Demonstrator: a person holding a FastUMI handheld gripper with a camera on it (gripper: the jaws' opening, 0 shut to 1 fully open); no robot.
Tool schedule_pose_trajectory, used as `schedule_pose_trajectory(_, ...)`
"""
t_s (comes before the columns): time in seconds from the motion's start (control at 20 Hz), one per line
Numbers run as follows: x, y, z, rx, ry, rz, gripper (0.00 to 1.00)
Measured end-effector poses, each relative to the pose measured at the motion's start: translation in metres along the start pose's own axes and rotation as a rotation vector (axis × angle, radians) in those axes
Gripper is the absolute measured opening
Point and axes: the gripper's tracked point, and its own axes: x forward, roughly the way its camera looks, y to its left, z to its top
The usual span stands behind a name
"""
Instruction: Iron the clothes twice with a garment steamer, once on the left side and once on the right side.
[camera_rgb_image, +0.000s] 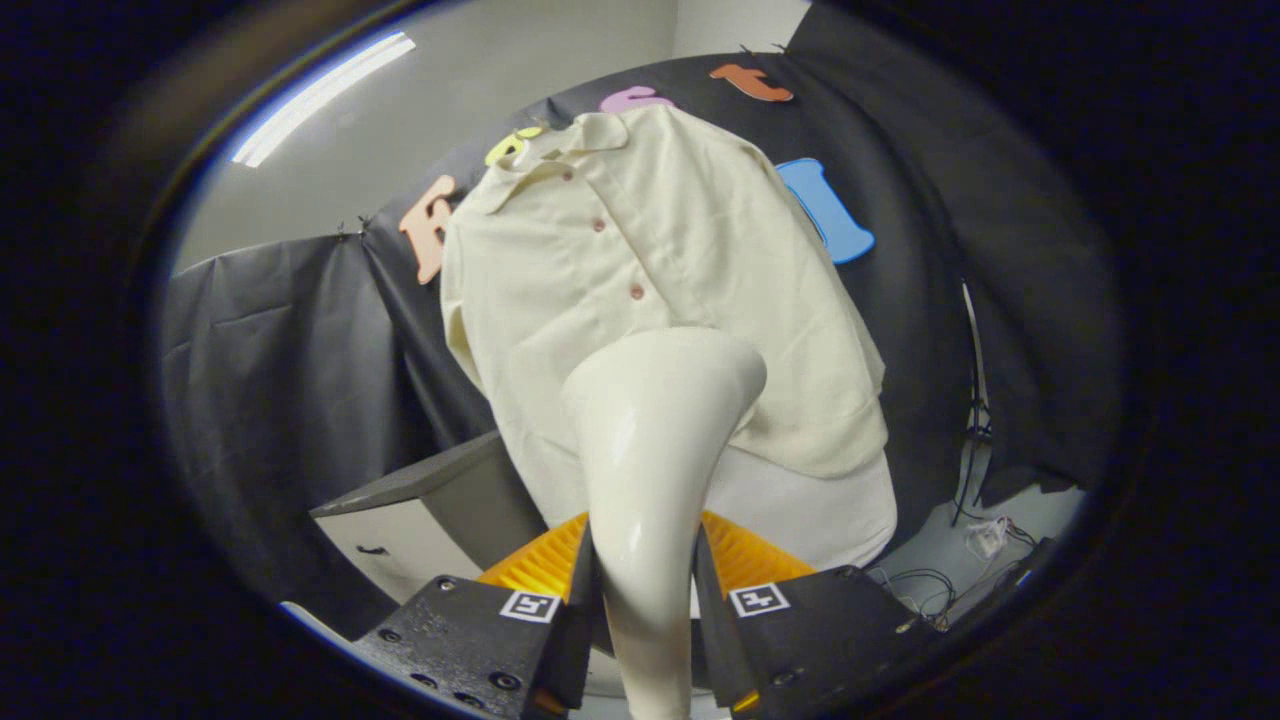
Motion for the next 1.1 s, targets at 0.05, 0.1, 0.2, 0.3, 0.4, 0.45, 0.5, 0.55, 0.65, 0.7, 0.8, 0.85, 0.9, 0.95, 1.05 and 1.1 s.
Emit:
schedule_pose_trajectory(0.05, -0.006, 0.016, 0.007, -0.004, -0.019, 0.013, 0.47)
schedule_pose_trajectory(0.1, -0.015, 0.033, 0.012, -0.011, -0.033, 0.026, 0.47)
schedule_pose_trajectory(0.2, -0.029, 0.060, 0.029, -0.019, -0.086, 0.037, 0.47)
schedule_pose_trajectory(0.3, -0.041, 0.083, 0.049, -0.025, -0.149, 0.025, 0.47)
schedule_pose_trajectory(0.4, -0.057, 0.108, 0.067, -0.047, -0.217, 0.025, 0.47)
schedule_pose_trajectory(0.45, -0.065, 0.120, 0.077, -0.064, -0.244, 0.021, 0.47)
schedule_pose_trajectory(0.5, -0.071, 0.129, 0.083, -0.071, -0.265, 0.006, 0.46)
schedule_pose_trajectory(0.55, -0.077, 0.139, 0.091, -0.087, -0.302, -0.011, 0.47)
schedule_pose_trajectory(0.65, -0.087, 0.158, 0.098, -0.127, -0.328, -0.040, 0.47)
schedule_pose_trajectory(0.7, -0.093, 0.171, 0.099, -0.142, -0.334, -0.046, 0.47)
schedule_pose_trajectory(0.8, -0.101, 0.193, 0.099, -0.158, -0.349, -0.055, 0.47)
schedule_pose_trajectory(0.85, -0.106, 0.204, 0.101, -0.165, -0.366, -0.061, 0.47)
schedule_pose_trajectory(0.9, -0.110, 0.214, 0.100, -0.178, -0.368, -0.062, 0.46)
schedule_pose_trajectory(0.95, -0.113, 0.225, 0.099, -0.187, -0.380, -0.062, 0.46)
schedule_pose_trajectory(1.05, -0.123, 0.240, 0.096, -0.193, -0.385, -0.066, 0.46)
schedule_pose_trajectory(1.1, -0.129, 0.247, 0.094, -0.194, -0.388, -0.065, 0.46)
